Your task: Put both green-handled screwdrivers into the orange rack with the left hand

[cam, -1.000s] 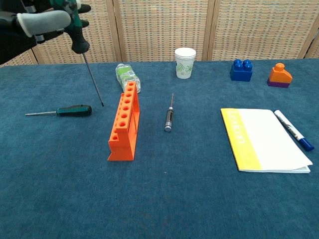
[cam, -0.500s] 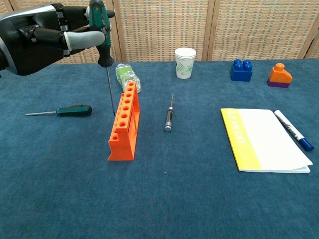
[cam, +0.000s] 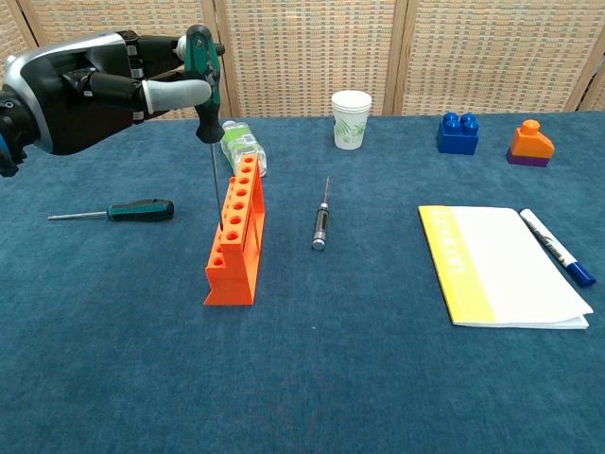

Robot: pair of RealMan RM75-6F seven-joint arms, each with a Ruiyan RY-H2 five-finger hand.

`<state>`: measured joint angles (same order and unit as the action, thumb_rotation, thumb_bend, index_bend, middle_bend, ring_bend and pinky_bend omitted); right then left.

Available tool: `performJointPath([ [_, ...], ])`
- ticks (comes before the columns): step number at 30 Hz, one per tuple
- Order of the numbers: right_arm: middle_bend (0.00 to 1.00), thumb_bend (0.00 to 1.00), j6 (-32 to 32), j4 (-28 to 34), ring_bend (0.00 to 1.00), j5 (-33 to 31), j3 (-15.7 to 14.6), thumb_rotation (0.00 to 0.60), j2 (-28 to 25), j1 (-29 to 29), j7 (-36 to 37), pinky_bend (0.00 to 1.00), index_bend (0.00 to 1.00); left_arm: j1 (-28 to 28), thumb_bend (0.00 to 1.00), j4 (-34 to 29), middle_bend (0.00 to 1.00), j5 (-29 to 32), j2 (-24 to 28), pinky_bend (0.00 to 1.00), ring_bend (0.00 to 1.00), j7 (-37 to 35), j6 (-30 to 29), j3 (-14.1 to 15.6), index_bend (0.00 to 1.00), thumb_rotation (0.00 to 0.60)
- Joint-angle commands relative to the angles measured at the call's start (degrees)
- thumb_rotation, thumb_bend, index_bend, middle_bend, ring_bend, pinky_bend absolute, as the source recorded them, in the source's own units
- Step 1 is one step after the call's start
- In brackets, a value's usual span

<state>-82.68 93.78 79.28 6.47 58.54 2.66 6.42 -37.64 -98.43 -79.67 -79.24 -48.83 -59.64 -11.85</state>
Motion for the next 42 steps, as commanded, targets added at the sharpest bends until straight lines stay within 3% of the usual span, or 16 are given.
performJointPath([
  [1,0.00,0.00,0.20,-0.03,0.00,-0.10,0.01,0.600,0.01,0.11,-0.09,0.00,0.00,-0.11,0.37,0.14,0.00,-0.16,-0.03,0.00,0.00,-0.28,0.25,-0.16,0.60,0.600],
  [23,0.00,0.00,0.63,-0.03,0.00,-0.54,0.07,0.600,-0.27,0.20,0.38,0.00,0.00,-0.82,0.37,1.27,0.00,1.24,-2.41,0.00,0.00,3.14,1.85,-0.52,0.60,0.600],
  [42,0.00,0.00,1.68,0.06,0.00,-1.08,-0.04,0.600,-0.48,0.49,0.48,0.00,0.00,-0.30,0.37,8.44,0.00,-0.48,-8.23,0.00,0.00,5.77,1.29,2.00,0.60,0.600],
])
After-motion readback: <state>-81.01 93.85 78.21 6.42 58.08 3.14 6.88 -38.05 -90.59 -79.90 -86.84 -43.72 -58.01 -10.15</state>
